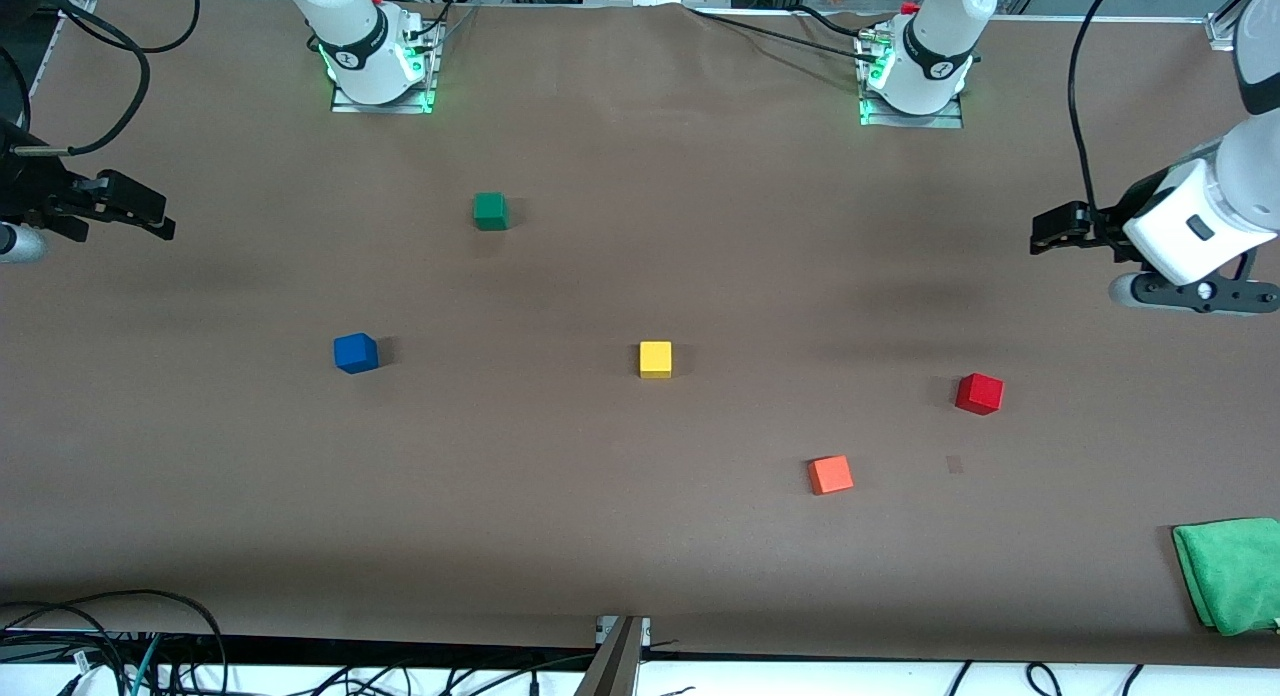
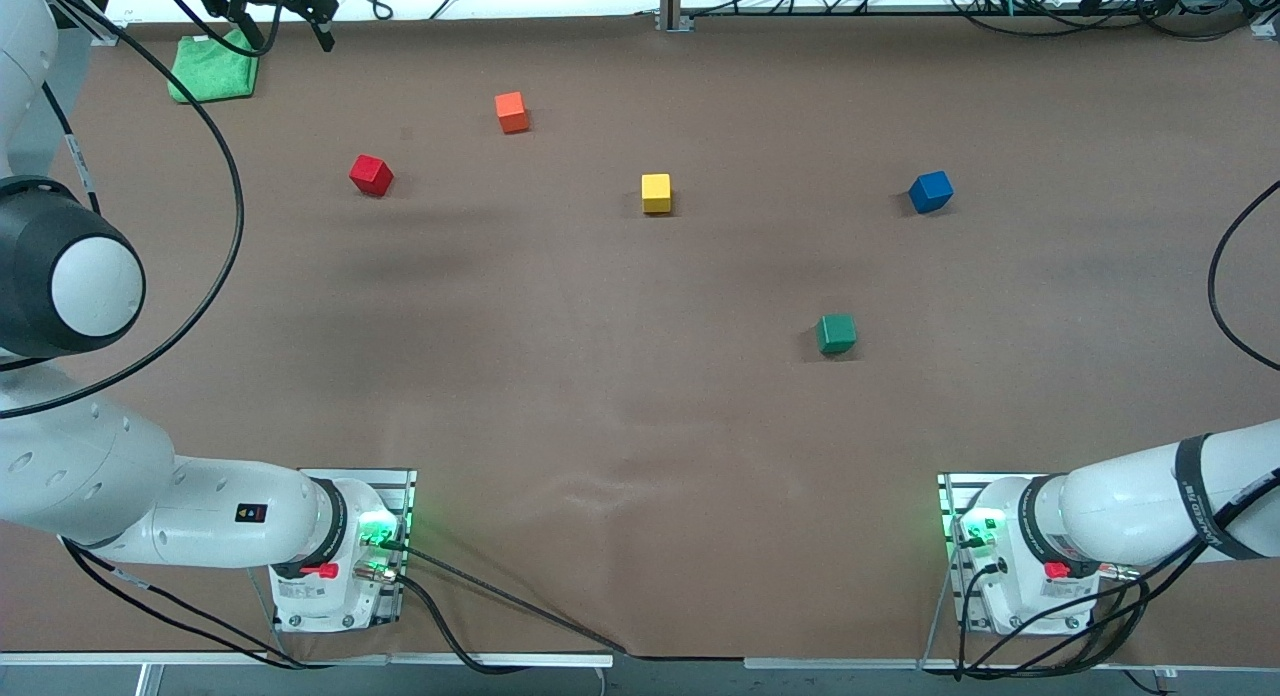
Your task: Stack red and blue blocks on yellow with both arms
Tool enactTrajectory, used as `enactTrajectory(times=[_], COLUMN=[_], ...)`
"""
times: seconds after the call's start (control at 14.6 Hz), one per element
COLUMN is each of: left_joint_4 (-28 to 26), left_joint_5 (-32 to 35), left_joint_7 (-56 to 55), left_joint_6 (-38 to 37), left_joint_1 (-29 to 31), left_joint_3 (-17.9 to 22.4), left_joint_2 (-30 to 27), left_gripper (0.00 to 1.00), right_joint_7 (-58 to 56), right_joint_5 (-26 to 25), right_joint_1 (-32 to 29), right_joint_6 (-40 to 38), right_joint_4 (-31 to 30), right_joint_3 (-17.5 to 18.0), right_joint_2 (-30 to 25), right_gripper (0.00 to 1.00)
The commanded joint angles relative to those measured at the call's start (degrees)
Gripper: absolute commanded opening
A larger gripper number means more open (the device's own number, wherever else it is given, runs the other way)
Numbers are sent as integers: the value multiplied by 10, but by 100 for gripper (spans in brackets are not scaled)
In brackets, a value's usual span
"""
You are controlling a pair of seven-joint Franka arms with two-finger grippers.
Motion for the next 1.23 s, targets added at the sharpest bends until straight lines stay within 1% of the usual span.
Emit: enactTrajectory(times=[0.0, 0.75, 1.17], left_joint_4=[8, 8, 7], left_joint_5=[-4, -4, -4], left_joint_7=[-2, -1, 0], left_joint_6=[-8, -16, -17], left_joint_1=[-5, -5, -3], left_joint_3=[4, 3, 3], left_joint_2=[4, 4, 4], left_gripper=[100, 100, 100], right_joint_7=[-5, 0, -2], right_joint_5=[-2, -4, 4], right_joint_1=[0, 4, 2], right_joint_6=[5, 7, 9], right_joint_4=[-25, -9, -5], right_joint_3=[-1, 3, 2], right_joint_2=[-19, -14, 1], right_gripper=[100, 100, 100])
